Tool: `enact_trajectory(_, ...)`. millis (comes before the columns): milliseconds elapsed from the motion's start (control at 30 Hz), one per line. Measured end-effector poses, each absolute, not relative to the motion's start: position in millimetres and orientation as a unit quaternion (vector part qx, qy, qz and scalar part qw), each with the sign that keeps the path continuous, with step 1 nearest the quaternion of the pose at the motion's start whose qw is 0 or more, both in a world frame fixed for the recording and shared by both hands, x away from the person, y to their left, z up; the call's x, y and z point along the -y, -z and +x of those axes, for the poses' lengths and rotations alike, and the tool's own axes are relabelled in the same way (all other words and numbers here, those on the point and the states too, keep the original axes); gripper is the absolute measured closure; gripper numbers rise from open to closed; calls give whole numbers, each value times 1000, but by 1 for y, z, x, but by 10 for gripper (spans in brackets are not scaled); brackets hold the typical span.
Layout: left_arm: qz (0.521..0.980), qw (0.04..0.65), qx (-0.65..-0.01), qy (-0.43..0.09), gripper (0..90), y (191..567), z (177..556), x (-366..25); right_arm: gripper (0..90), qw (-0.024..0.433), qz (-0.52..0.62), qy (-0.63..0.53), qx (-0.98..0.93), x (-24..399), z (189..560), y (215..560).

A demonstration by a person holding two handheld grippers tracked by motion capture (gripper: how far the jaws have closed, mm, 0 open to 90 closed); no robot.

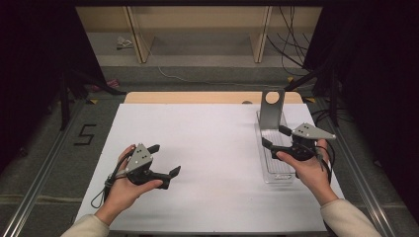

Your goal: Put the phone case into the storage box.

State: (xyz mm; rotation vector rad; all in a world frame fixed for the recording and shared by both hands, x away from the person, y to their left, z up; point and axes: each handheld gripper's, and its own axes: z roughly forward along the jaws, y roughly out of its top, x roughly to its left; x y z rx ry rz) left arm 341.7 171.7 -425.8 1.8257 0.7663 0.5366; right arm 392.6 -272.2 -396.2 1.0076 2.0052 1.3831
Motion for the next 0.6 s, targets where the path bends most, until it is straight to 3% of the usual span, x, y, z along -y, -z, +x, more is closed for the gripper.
enact_trajectory(600, 758, 522, -320, -223, 12, 424, 332, -177, 208, 231, 345, -510, -753, 269, 371, 405)
